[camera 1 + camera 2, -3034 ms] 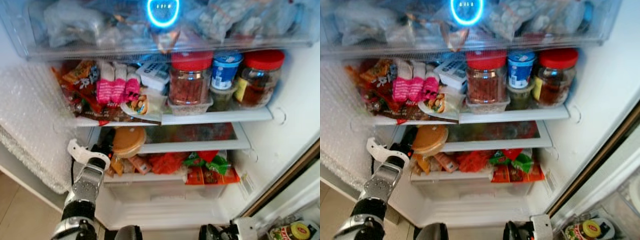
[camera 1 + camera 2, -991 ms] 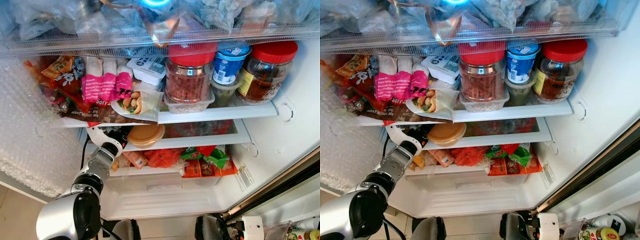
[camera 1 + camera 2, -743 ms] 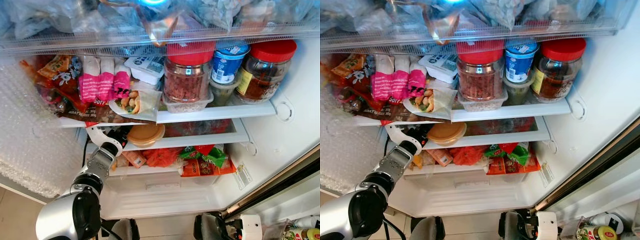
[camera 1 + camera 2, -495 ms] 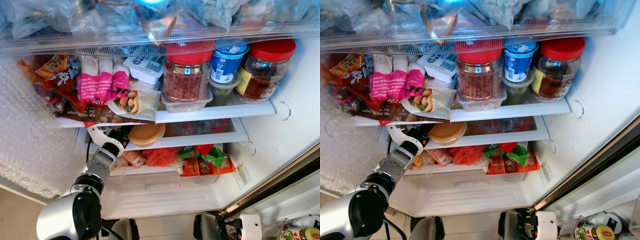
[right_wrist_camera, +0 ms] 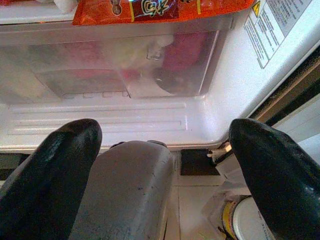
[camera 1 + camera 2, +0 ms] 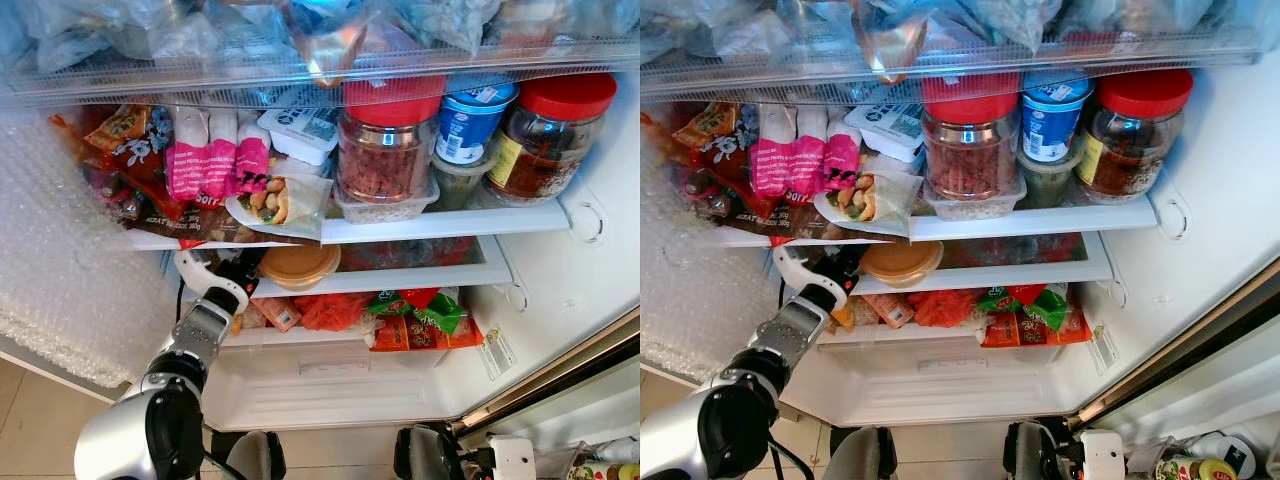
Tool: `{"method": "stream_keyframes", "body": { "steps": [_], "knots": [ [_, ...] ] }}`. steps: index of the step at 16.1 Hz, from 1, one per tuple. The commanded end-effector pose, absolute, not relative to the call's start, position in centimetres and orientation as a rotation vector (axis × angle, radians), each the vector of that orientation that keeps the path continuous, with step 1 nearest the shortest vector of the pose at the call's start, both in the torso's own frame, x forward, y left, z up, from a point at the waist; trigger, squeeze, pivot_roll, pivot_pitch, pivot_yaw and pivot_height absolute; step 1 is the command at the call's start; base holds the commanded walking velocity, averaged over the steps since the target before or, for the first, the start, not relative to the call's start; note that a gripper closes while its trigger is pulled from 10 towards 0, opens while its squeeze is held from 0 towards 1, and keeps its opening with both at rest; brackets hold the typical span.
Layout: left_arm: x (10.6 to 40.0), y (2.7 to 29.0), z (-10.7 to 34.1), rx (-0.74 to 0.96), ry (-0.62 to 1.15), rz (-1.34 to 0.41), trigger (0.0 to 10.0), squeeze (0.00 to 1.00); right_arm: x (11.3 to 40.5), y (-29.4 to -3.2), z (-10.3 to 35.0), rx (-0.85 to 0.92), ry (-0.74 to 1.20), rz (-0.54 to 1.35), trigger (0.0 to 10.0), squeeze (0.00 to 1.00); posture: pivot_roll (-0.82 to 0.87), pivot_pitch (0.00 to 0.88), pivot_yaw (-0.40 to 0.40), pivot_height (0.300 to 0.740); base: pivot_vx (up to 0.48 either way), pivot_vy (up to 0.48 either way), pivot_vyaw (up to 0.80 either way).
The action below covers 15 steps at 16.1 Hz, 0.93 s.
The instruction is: Restocking fridge
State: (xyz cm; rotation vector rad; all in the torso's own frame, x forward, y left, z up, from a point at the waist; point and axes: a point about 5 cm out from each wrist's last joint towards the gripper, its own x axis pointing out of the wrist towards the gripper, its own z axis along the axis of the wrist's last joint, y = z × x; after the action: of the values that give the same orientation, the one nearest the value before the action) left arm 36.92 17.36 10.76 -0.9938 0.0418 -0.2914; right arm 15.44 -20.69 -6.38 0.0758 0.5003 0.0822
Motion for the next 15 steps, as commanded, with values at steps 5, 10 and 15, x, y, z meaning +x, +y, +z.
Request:
{"method": "stream_keyframes", "body": {
  "steps": [5, 10, 15],
  "knots": [
    [36.3, 17.4, 10.1, -0.980, 0.045, -0.341, 10.0, 0.00, 13.8, -18.9, -7.9, 0.116, 0.634, 0.139, 10.0, 0.00, -0.13, 0.158, 0.039, 0.618, 0.000, 0.000, 0.00],
    [36.0, 17.4, 10.3, -0.952, 0.024, -0.381, 10.0, 0.00, 14.3, -18.8, -8.2, 0.120, 0.675, 0.129, 10.0, 0.00, -0.12, 0.157, 0.042, 0.618, 0.000, 0.000, 0.00],
    [35.5, 17.8, 10.3, -0.955, 0.002, -0.371, 10.0, 0.00, 13.4, -21.3, -8.2, 0.120, 0.706, 0.101, 10.0, 0.00, -0.12, 0.158, 0.046, 0.618, 0.000, 0.000, 0.00]
  ]
}}
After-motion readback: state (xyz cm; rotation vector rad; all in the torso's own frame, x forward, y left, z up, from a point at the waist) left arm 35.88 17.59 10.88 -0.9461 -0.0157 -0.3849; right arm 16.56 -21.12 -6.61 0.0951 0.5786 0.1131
